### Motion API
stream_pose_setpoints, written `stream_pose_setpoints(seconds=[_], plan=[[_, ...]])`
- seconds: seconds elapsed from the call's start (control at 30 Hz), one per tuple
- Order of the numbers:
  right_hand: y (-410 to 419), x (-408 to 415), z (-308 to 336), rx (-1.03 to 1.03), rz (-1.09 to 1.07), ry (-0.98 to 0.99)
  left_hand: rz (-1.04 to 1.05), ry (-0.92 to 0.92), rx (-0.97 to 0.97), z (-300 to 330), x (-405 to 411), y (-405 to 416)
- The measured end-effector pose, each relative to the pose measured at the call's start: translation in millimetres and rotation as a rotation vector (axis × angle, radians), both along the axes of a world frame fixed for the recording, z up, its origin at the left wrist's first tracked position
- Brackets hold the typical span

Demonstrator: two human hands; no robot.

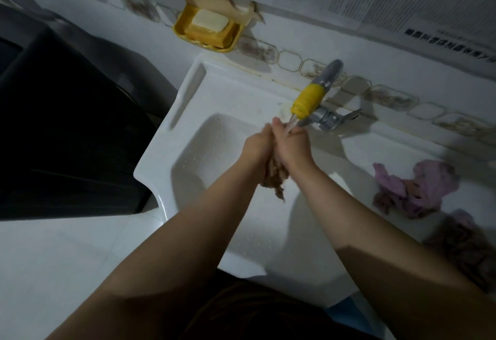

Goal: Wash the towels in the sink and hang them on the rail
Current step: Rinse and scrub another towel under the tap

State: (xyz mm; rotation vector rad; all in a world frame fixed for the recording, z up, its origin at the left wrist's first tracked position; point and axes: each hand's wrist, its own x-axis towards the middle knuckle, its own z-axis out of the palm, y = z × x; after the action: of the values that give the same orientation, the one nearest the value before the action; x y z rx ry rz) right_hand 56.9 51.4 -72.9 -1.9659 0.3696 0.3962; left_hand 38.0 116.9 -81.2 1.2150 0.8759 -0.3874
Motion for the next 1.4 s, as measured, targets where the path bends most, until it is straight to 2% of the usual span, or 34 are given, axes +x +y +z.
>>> stream_pose_setpoints(seconds=[0.1,0.2,0.27,0.4,0.53,0.6,0.7,0.87,1.03,1.1,1.17,1.27,1.4], plan=[[5.9,-11.6,0.6,-0.041,0.056,-0.015,-0.067,0.034,0.001,11.9,-5.7,3.4],[-4.7,9.0,-3.6,-0.088,-0.049,-0.034,-0.145,0.061,0.02,16.0,-12.4,-7.1],[-3.6,10.0,-1.4,-0.067,-0.063,-0.014,-0.111,0.039,0.058,16.3,-11.4,-5.1],[12.1,-13.6,5.7,-0.094,0.132,-0.037,-0.058,-0.02,0.075,13.7,-3.6,9.5],[-0.1,5.8,-8.0,-0.152,0.084,-0.055,-0.253,-0.06,0.067,11.7,-13.4,13.2],[-13.0,15.0,-17.7,-0.166,0.095,-0.023,-0.328,-0.112,-0.016,10.6,-19.0,17.8],[-29.5,17.9,-20.1,-0.153,0.1,-0.004,-0.268,-0.16,-0.041,-1.9,-24.2,32.0],[-45.9,9.5,-12.8,0.012,0.129,0.079,-0.305,-0.005,0.124,-25.1,-40.7,52.7],[-35.4,-1.4,-11.7,0.151,0.166,0.045,-0.027,0.012,0.035,-29.8,-27.9,38.3],[-22.8,-12.8,-11.8,0.112,0.214,0.028,0.014,0.005,0.009,-22.1,-19.2,25.8],[-11.3,-16.6,-12.2,-0.021,0.243,-0.009,0.032,-0.018,-0.024,-12.1,-15.2,11.0],[-12.2,4.7,-9.1,-0.186,0.138,-0.013,-0.025,-0.05,-0.045,-0.5,-14.1,-10.5],[-12.7,2.2,-4.4,-0.073,0.084,-0.004,-0.036,0.004,0.033,0.5,-3.0,-4.8]])
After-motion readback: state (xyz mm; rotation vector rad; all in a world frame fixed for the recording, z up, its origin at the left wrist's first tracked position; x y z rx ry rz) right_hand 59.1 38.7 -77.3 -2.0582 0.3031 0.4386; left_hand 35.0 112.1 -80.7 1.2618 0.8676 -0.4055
